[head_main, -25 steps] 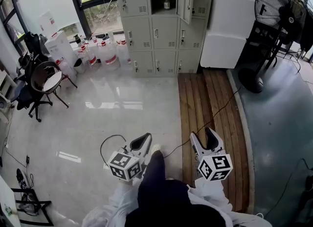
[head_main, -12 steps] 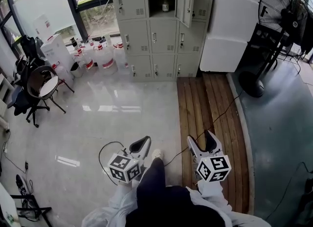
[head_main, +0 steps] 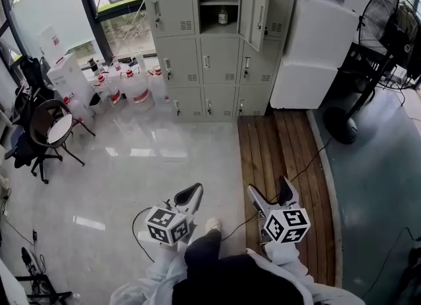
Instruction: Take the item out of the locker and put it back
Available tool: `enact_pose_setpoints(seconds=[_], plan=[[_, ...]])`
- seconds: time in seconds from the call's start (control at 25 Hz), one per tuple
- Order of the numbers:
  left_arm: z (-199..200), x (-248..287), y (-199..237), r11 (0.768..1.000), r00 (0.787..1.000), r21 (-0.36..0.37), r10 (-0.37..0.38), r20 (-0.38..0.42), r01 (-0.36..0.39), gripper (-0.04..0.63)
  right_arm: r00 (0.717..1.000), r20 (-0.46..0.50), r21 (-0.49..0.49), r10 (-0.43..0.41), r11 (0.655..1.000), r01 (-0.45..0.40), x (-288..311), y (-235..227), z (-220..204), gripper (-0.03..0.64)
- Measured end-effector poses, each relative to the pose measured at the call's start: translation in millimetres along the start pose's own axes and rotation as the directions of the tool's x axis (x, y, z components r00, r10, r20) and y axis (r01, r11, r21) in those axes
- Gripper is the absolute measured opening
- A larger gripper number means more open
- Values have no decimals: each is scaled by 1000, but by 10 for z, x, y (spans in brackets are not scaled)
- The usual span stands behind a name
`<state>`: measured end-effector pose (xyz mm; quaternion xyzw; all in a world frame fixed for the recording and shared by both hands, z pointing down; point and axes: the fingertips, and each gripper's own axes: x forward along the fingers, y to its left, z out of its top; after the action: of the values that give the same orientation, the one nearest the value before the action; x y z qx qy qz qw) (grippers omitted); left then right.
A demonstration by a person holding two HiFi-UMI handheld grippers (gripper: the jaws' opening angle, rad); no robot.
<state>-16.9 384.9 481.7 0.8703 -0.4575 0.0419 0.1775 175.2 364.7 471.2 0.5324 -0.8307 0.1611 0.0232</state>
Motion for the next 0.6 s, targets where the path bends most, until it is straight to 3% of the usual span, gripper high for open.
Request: enact_pose_setpoints(seconds=[0.6], plan=[[476,736,1055,1000,1000,3,-27,-6,27,15,1000,-5,-10,-14,1000,14,1294,-122,313,449]])
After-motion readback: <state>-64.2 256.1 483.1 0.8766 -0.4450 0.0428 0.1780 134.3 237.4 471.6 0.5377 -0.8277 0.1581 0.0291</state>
